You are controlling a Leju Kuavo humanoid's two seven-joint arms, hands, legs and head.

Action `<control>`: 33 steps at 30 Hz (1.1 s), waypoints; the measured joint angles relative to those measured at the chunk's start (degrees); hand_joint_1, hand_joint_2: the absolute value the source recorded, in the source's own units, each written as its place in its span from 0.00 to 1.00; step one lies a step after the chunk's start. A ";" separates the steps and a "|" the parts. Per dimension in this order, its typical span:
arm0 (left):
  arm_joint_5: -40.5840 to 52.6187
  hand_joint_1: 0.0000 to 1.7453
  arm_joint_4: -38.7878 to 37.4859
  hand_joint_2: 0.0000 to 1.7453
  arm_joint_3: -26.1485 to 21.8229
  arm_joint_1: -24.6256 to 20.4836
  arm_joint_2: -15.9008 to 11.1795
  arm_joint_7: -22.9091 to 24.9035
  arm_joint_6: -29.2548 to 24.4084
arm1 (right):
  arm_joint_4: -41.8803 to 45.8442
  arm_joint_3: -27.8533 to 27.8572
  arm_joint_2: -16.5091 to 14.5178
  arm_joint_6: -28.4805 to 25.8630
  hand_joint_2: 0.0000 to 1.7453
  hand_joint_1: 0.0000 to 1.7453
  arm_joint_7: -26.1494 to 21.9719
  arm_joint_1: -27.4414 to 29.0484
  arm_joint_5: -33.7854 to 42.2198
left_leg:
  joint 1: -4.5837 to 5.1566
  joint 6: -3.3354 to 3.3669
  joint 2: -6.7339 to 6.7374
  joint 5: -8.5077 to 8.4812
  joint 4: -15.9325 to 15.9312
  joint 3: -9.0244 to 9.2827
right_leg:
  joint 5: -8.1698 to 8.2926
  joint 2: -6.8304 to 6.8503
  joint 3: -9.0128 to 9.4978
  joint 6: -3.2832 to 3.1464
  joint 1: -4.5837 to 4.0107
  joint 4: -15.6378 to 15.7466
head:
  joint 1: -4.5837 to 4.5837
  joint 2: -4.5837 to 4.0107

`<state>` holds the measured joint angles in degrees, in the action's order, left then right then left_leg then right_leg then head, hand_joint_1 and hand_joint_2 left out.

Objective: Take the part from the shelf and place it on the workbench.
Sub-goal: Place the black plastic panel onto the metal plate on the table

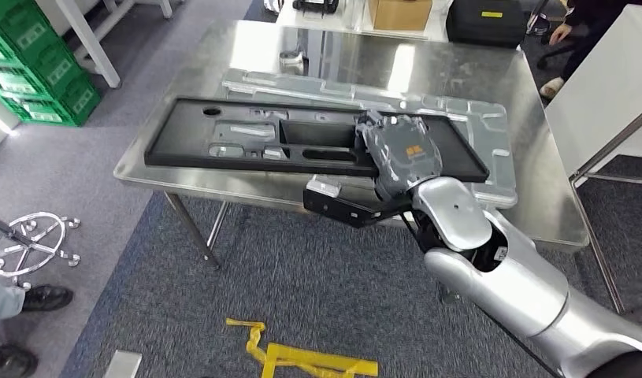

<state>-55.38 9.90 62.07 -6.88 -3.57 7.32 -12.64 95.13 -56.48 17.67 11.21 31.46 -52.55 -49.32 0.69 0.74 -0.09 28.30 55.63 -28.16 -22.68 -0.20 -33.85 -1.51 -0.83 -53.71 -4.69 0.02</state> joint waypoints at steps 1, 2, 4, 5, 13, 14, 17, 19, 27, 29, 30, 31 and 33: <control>0.03 0.00 0.00 1.00 0.00 -0.04 -0.08 -0.02 -0.01 | 0.00 -0.19 -0.14 0.39 1.00 1.00 -0.14 0.01 -2.03 | -0.02 -0.30 -0.02 0.30 1.16 -0.40 | -0.09 0.04 0.87 -0.12 0.20 0.42 | -0.01 0.00; 0.07 0.00 0.00 1.00 0.00 -0.07 -0.17 -0.01 -0.01 | 0.00 -0.40 -0.31 0.87 1.00 1.00 -0.25 0.02 -4.60 | -0.17 -0.66 -0.03 1.07 3.82 -1.76 | -0.27 0.04 1.66 -0.19 0.40 0.82 | -0.01 0.00; 0.18 0.00 0.00 1.00 0.00 -0.07 -0.32 0.16 -0.02 | 0.02 -0.94 -0.60 2.15 1.00 1.00 -0.36 0.32 -10.44 | -0.72 -1.38 -0.02 3.42 11.17 -6.43 | -1.03 0.06 2.73 -0.22 0.54 0.98 | -0.01 0.00; 0.24 0.00 0.00 1.00 0.00 0.02 -0.38 0.28 -0.02 | 0.02 -1.20 -0.67 2.92 1.00 1.00 -0.39 0.71 -13.61 | -1.06 -1.78 -0.01 4.57 14.27 -8.91 | -1.56 0.02 3.26 -0.12 0.63 0.94 | 0.01 0.00; 0.57 0.00 0.01 1.00 0.00 0.49 -0.33 0.75 -0.10 | -0.07 -1.28 -0.45 5.81 1.00 1.00 -0.91 3.45 -20.66 | -2.46 -2.02 0.05 -5.38 1.19 -8.63 | -6.41 -0.71 6.61 2.85 1.75 -0.90 | -0.29 0.00; 0.60 0.00 0.01 1.00 0.00 0.50 -0.23 0.66 -0.15 | -0.08 -1.10 -0.43 6.00 1.00 1.00 -0.97 3.64 -20.29 | -2.41 -1.28 0.03 -5.31 1.32 -8.47 | -6.62 -0.71 6.62 3.21 1.78 -0.86 | -0.26 0.00; 0.64 0.00 0.00 1.00 0.00 0.36 0.07 0.42 -0.21 | -0.13 -0.38 -0.31 6.10 1.00 1.00 -1.01 3.79 -19.35 | -2.38 -0.01 -0.08 -4.92 1.16 -7.58 | -7.26 -0.29 3.89 3.84 1.91 -5.63 | -0.17 0.00; 0.65 0.00 0.00 1.00 0.00 0.26 0.13 0.40 -0.21 | -0.19 -0.08 -0.23 6.10 1.00 1.00 -1.01 3.86 -19.11 | -2.14 0.52 -0.14 -4.23 1.11 -6.92 | -9.30 -0.10 -1.32 4.01 1.86 -13.31 | -0.14 0.00; 3.60 0.00 0.24 1.00 0.42 0.53 2.32 0.67 -1.32 | 1.73 3.64 5.00 7.24 1.00 1.00 3.35 7.73 -10.33 | -0.28 1.26 -0.76 -0.33 0.61 -1.82 | 0.34 0.14 -3.46 -0.82 -1.25 -2.85 | -0.08 0.00; 4.08 0.00 0.28 1.00 0.56 0.67 3.09 0.67 -1.84 | 2.85 5.67 7.45 7.22 1.00 1.00 4.26 9.10 -8.56 | -0.22 0.85 -0.91 -0.16 0.56 -1.26 | 0.63 0.04 -2.27 -1.06 -1.50 -1.04 | 0.11 0.00; 4.17 0.00 0.27 1.00 0.58 0.73 3.34 0.62 -1.99 | 3.32 6.53 8.36 7.20 1.00 1.00 4.45 9.64 -8.18 | -0.18 0.64 -0.82 -0.03 0.81 -1.02 | 0.84 -0.06 -1.47 -1.00 -1.32 -0.47 | 0.22 0.00; 4.20 0.00 0.24 1.00 0.60 0.74 3.46 0.62 -2.07 | 3.71 7.22 9.08 7.19 1.00 1.00 4.52 10.05 -7.99 | -0.15 0.39 -0.74 0.13 1.82 -1.13 | 0.88 -0.14 -0.77 -1.09 -1.07 0.03 | 0.22 0.00; 4.25 0.00 0.22 1.00 0.67 0.54 3.51 0.63 -2.01 | 4.49 8.17 10.05 7.19 1.00 1.00 4.58 10.61 -7.87 | -0.35 -0.23 -0.64 1.74 6.82 -3.65 | 0.69 -0.28 0.49 -1.19 -0.56 0.56 | 0.21 0.00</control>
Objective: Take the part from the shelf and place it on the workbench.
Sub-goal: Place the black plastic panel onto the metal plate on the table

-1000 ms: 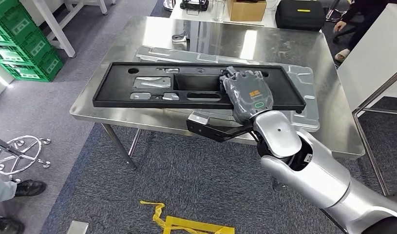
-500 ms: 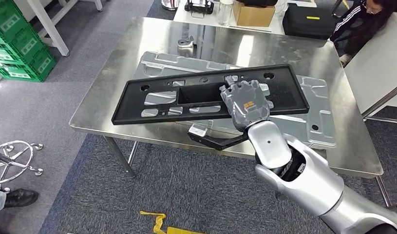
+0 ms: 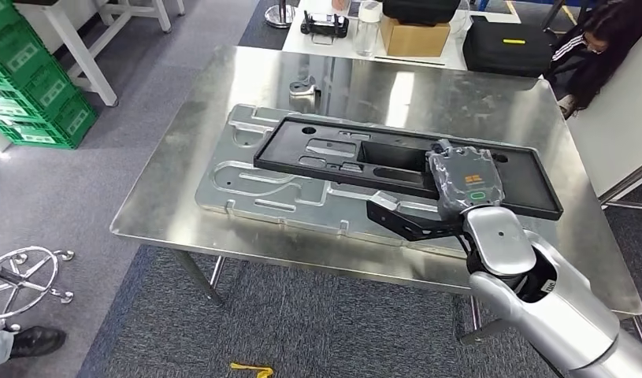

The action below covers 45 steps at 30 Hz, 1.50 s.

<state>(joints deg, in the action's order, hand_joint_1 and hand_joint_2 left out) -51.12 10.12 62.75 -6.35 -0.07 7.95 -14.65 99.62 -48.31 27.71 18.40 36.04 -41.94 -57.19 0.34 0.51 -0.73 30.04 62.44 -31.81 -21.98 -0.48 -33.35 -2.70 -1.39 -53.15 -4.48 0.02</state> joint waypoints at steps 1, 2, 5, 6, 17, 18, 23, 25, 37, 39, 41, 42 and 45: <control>0.02 0.00 0.00 1.00 0.08 -0.10 -0.03 0.02 0.08 | 0.31 0.27 0.35 0.01 1.00 1.00 -0.02 0.26 0.02 | -0.25 -0.35 0.03 1.32 3.70 -2.29 | -0.33 -0.04 0.36 -0.02 0.14 0.05 | -0.03 0.00; 0.02 0.00 0.01 1.00 0.19 -0.13 -0.08 0.03 0.15 | 0.60 0.50 0.63 0.03 1.00 1.00 -0.03 0.57 0.05 | -0.55 -0.72 0.05 2.74 7.10 -4.68 | -0.73 -0.10 0.69 0.09 0.28 0.03 | -0.02 0.00; -0.15 0.00 0.02 1.00 0.51 0.04 -0.27 -0.07 0.20 | 1.02 0.97 1.21 0.63 1.00 1.00 0.37 1.38 0.84 | -1.39 -1.90 0.19 1.80 7.54 -7.32 | -2.29 -0.22 2.18 0.92 0.88 -0.30 | 0.00 0.00; -0.35 0.00 0.02 1.00 0.55 0.06 -0.35 -0.12 0.20 | 1.04 1.04 1.30 0.88 1.00 1.00 0.58 1.36 1.33 | -1.67 -2.30 0.30 -0.85 4.11 -6.40 | -2.93 -0.24 2.73 1.28 1.16 -0.62 | -0.01 0.00; -1.66 0.00 -0.02 1.00 0.53 -0.35 -0.85 0.33 1.58 | -1.07 1.17 1.48 0.02 1.00 1.00 2.28 -0.53 4.80 | -2.05 0.75 -0.06 -4.02 -4.85 -1.87 | -9.83 0.26 -4.52 4.89 1.70 -15.69 | 0.33 0.00; -1.66 0.00 -0.02 1.00 0.53 -0.31 -0.86 0.34 1.54 | -1.39 1.17 1.51 -0.16 1.00 1.00 2.27 -0.30 4.95 | -1.92 0.83 -0.09 -3.62 -4.84 -1.51 | -10.58 0.30 -6.82 4.88 1.70 -18.49 | 0.33 0.00; -1.43 0.00 -0.02 1.00 0.53 -0.33 -0.82 0.08 1.43 | -3.02 1.26 1.80 -1.37 1.00 1.00 1.74 0.39 5.11 | -0.93 0.99 -0.36 -1.18 -5.18 1.68 | -1.30 0.38 -5.59 1.95 0.62 -7.05 | 0.16 0.00; -1.33 0.00 -0.02 1.00 0.53 -0.44 -0.68 -0.01 1.42 | -3.67 1.36 1.80 -1.84 1.00 1.00 1.37 0.40 5.19 | -1.00 0.54 -0.34 -0.76 -5.64 2.37 | 0.14 0.46 -3.88 0.89 -0.05 -3.16 | 0.00 0.00; -1.67 0.00 -0.02 0.75 0.53 -0.21 -2.23 -2.46 4.80 | -10.77 1.90 2.60 -2.27 0.00 0.00 -0.66 3.15 7.17 | -1.25 -1.66 0.18 -2.63 2.08 -5.43 | -2.50 0.44 2.21 1.05 0.80 -0.74 | -0.01 0.00; -1.80 0.00 -0.02 0.25 0.53 -0.30 -2.40 -1.67 4.98 | -12.19 2.04 2.67 -2.69 0.00 0.00 -1.10 3.17 7.30 | -1.19 -1.39 0.25 -5.38 -3.82 -4.02 | -3.38 0.25 2.40 1.60 0.85 -1.62 | -0.01 0.00; -1.84 0.00 -0.02 0.00 0.53 -0.28 -2.44 -1.04 4.81 | -13.32 2.12 2.70 -3.06 0.00 0.00 -1.40 3.15 7.42 | -1.01 -0.59 0.31 -5.27 -5.21 -3.69 | -3.99 0.10 2.14 2.25 0.81 -2.25 | 0.04 0.00; -1.85 0.00 -0.02 0.00 0.53 -0.23 -2.43 -0.76 4.65 | -13.71 2.13 2.71 -3.10 0.00 0.00 -1.50 3.18 7.52 | -1.06 -0.08 0.36 -5.50 -5.25 -3.49 | -4.20 0.06 1.99 2.54 0.79 -2.41 | 0.08 0.00; -1.91 0.00 -0.02 0.00 0.53 -0.25 -2.27 -0.25 4.16 | -14.54 2.19 2.74 -3.12 0.00 0.00 -1.62 2.96 7.80 | -1.43 0.69 0.39 -5.91 -5.54 -3.05 | -6.47 0.17 0.44 3.60 0.96 -5.85 | 0.31 0.00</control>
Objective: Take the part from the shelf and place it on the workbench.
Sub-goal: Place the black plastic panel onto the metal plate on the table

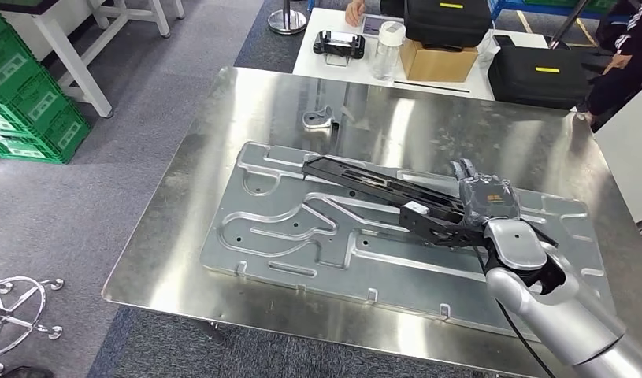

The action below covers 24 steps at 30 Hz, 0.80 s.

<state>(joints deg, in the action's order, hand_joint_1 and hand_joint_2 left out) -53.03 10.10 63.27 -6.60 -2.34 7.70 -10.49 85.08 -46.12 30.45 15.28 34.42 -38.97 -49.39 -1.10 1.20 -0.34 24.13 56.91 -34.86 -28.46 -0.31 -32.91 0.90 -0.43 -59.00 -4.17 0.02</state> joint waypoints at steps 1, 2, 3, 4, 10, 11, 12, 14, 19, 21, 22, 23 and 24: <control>-0.04 0.00 -0.01 0.00 -0.01 -0.06 0.04 0.10 -0.15 | -0.27 0.01 -0.01 -0.01 0.00 0.00 0.00 -0.12 0.07 | -0.03 0.10 -0.01 0.01 -0.04 0.05 | -1.68 0.05 -1.63 0.42 0.16 -3.35 | 0.10 0.00; -0.08 0.00 -0.01 0.00 -0.01 -0.09 0.05 0.32 -0.27 | -0.55 -0.01 -0.03 -0.02 0.00 0.00 0.00 -0.20 0.10 | -0.04 0.18 -0.02 0.06 -0.05 0.06 | -3.45 0.10 -3.66 0.75 0.34 -7.48 | 0.18 0.00; -0.10 0.00 -0.01 0.00 -0.02 -0.07 0.06 0.64 -0.34 | -0.82 -0.05 -0.06 -0.04 0.00 0.00 -0.03 -0.16 0.13 | -0.05 0.23 -0.02 0.10 -0.04 0.07 | -4.72 0.11 -5.69 0.96 0.51 -11.25 | 0.18 0.00; -0.11 0.00 -0.01 0.00 -0.02 -0.04 0.07 1.07 -0.35 | -1.10 -0.10 -0.11 -0.07 0.00 0.00 -0.13 -0.10 0.15 | -0.05 0.27 -0.03 0.12 -0.03 0.09 | -5.07 0.13 -7.10 1.06 0.65 -13.50 | 0.19 0.00; -1.31 0.00 -0.01 0.00 -0.15 -0.19 0.18 2.98 -0.44 | -1.48 -0.17 -0.81 -1.73 0.00 0.00 -1.55 -1.49 0.47 | 0.15 -0.43 -0.16 -0.13 -0.08 0.32 | 3.56 0.12 -0.28 0.08 0.64 2.49 | 0.15 0.00; -1.51 0.00 -0.01 0.00 -0.19 -0.20 0.19 3.07 -0.44 | -1.27 -0.18 -0.93 -1.91 0.00 0.00 -1.72 -1.73 0.57 | 0.19 -0.81 -0.21 -0.31 -0.17 0.25 | 3.67 0.11 -0.02 -0.13 0.52 3.11 | 0.13 0.00; -1.64 0.00 -0.01 0.00 -0.21 -0.17 0.19 3.14 -0.44 | -0.95 -0.19 -1.02 -1.97 0.00 0.00 -1.83 -1.86 0.70 | 0.16 -1.23 -0.28 -0.56 -0.33 0.21 | 3.93 0.13 -0.07 -0.44 0.46 3.21 | 0.12 0.00; -1.94 0.00 -0.01 0.00 -0.27 -0.08 0.12 3.25 -0.45 | 0.07 -0.20 -1.16 -1.96 0.00 0.00 -2.06 -2.16 1.15 | 0.11 -1.89 -0.31 0.09 0.01 0.00 | 4.67 0.33 -0.15 -1.19 0.62 3.82 | 0.09 0.00; -2.60 0.00 -0.01 0.00 -0.90 -0.01 -0.17 3.28 -0.48 | 3.67 -0.50 -1.48 -0.94 0.00 0.00 -2.54 -3.65 2.96 | 0.15 -2.25 -0.14 10.04 14.86 -4.57 | 6.54 0.54 -1.58 -2.37 0.41 4.46 | 0.03 0.00; -2.80 0.00 -0.01 0.00 -1.07 0.00 -0.24 3.27 -0.50 | 5.21 -0.84 -1.52 -0.36 0.00 0.00 -2.62 -3.84 3.52 | 0.19 -2.02 -0.07 9.82 14.14 -2.47 | 7.40 0.48 -2.59 -2.42 0.13 4.38 | 0.03 0.00; -2.89 0.00 -0.01 0.00 -1.12 -0.02 -0.28 3.26 -0.51 | 5.90 -0.98 -1.53 -0.21 0.00 0.00 -2.62 -4.00 3.64 | 0.24 -1.76 -0.05 8.59 10.47 0.26 | 7.83 0.41 -3.08 -2.37 0.02 4.31 | 0.03 0.00; -2.96 0.00 -0.01 0.00 -1.16 -0.09 -0.36 3.24 -0.53 | 6.54 -1.07 -1.54 -0.13 0.00 0.00 -2.62 -4.21 3.67 | 0.33 -1.40 -0.04 7.57 5.91 3.33 | 8.22 0.35 -3.49 -2.25 -0.07 4.18 | 0.02 0.00; -3.06 0.00 -0.01 0.00 -1.21 -0.18 -0.44 3.19 -0.58 | 7.18 -1.13 -1.51 -0.08 0.00 0.00 -2.61 -4.47 3.72 | 0.44 -1.11 -0.03 6.68 2.17 5.68 | 8.61 0.29 -3.83 -2.04 -0.21 4.04 | 0.08 0.00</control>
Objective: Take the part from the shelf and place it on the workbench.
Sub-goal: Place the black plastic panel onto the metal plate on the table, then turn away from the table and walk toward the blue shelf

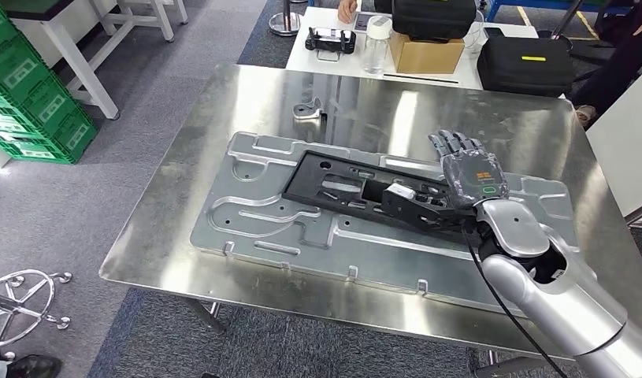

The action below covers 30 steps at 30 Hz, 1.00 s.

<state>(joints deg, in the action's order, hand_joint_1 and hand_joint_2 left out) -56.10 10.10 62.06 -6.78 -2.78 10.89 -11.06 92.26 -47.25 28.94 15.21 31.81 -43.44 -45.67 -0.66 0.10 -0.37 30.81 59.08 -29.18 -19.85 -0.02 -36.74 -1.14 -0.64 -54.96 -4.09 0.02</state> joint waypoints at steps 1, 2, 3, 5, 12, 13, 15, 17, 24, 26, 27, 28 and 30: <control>-0.15 0.00 0.00 0.00 -0.07 -0.08 -0.07 -0.10 -0.09 | 0.69 -0.06 0.04 0.13 0.00 0.00 0.01 -0.31 0.17 | 0.16 0.26 0.00 -0.55 -2.46 1.44 | 0.40 -0.02 -0.25 0.29 -0.04 -0.08 | 0.07 0.00; -0.33 0.00 0.00 0.00 -0.18 -0.10 -0.11 -0.24 -0.20 | 1.54 -0.19 0.06 0.47 0.00 0.00 0.04 -0.62 0.50 | 0.35 0.48 0.00 -0.87 -3.54 1.90 | 0.84 -0.02 -0.39 0.62 -0.01 -0.05 | 0.14 0.00; -0.51 0.00 0.00 0.00 -0.30 -0.04 -0.10 -0.37 -0.31 | 2.49 -0.39 0.08 0.88 0.00 0.00 0.13 -0.89 0.93 | 0.49 0.64 0.01 -1.41 -3.61 1.68 | 1.32 -0.03 -0.48 0.98 0.03 0.11 | 0.20 0.00; -0.92 0.00 0.00 0.00 -0.56 0.12 0.18 -0.62 -0.54 | 4.61 -0.95 0.07 1.75 0.00 0.00 0.54 -1.26 1.91 | 0.33 1.20 0.17 -2.61 -3.83 1.05 | 1.18 -0.06 -0.93 1.68 0.22 0.01 | 0.26 0.00; -1.23 0.00 0.00 0.00 -1.40 0.21 0.78 -0.89 -0.91 | 10.15 -2.22 0.21 2.07 0.00 0.00 1.55 -2.11 3.10 | -0.38 1.51 0.39 -7.00 -3.95 -4.26 | -10.34 -0.06 -3.81 3.64 1.22 -17.38 | 0.69 0.00; -1.31 0.00 0.00 0.00 -1.44 0.22 0.83 -0.91 -0.91 | 10.75 -2.32 0.21 1.75 0.00 0.00 1.53 -2.12 3.40 | -0.45 1.32 0.39 -7.56 -3.92 -4.96 | -8.95 -0.05 -1.39 3.62 1.26 -14.96 | 0.68 0.00; -1.62 0.00 0.00 0.00 -1.57 0.20 0.97 -0.97 -0.93 | 12.34 -2.39 0.15 0.30 0.00 0.00 1.51 -2.21 4.40 | -0.48 0.80 0.36 -8.54 -3.87 -5.99 | -7.62 -0.07 5.48 3.29 1.21 -6.02 | 0.68 0.00; -2.17 0.00 0.00 0.00 -1.83 0.19 1.05 -0.91 -0.98 | 14.29 -2.34 -0.10 -2.15 0.00 0.00 1.50 -2.29 5.50 | -0.44 0.08 0.35 -9.48 -4.03 -6.34 | -8.32 -0.14 9.76 2.60 0.97 0.44 | 0.60 0.00; -3.57 0.00 0.00 0.00 -3.00 0.66 0.89 0.45 -1.80 | 21.10 -1.68 -1.25 -10.76 0.00 0.00 -0.16 0.22 8.08 | -0.67 -1.57 0.30 -0.88 5.95 -9.91 | -5.38 0.31 7.64 -0.22 0.82 2.25 | 0.45 0.00; -3.62 0.00 0.00 0.00 -3.15 0.76 0.86 0.38 -2.04 | 23.25 -1.06 -1.12 -12.22 0.00 0.00 -0.92 1.94 9.25 | -0.67 -1.62 0.30 1.67 12.67 -10.92 | -4.26 0.30 6.10 -0.31 0.64 2.06 | 0.47 0.00; -3.62 0.00 0.00 0.00 -3.21 0.78 0.85 0.29 -2.10 | 24.27 -0.77 -1.01 -12.60 0.00 0.00 -1.17 2.78 9.75 | -0.67 -1.59 0.30 0.97 13.48 -10.16 | -3.74 0.27 5.28 -0.26 0.57 1.90 | 0.47 0.00; -3.62 0.00 0.00 0.00 -3.24 0.80 0.83 0.19 -2.14 | 25.23 -0.45 -0.87 -12.84 0.00 0.00 -1.35 3.47 10.08 | -0.66 -1.49 0.30 -0.51 12.09 -8.31 | -3.26 0.21 4.46 -0.16 0.52 1.68 | 0.47 0.00; -3.61 0.00 0.00 0.00 -3.31 0.72 0.79 -0.04 -2.19 | 26.93 0.16 -0.60 -13.17 0.00 0.00 -1.57 4.37 10.36 | -0.57 -1.06 0.28 -2.33 4.54 -2.14 | -2.47 0.00 3.05 0.19 0.42 1.00 | 0.42 0.00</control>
<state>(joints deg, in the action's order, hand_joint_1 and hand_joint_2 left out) -59.71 10.10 58.75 -6.06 -1.99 10.85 -13.25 119.20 -47.09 28.35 2.03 30.24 -39.07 -35.31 -1.23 -0.96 -0.09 28.48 63.62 -31.32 -22.32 -0.02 -33.69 -0.96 -0.22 -53.96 -3.67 0.02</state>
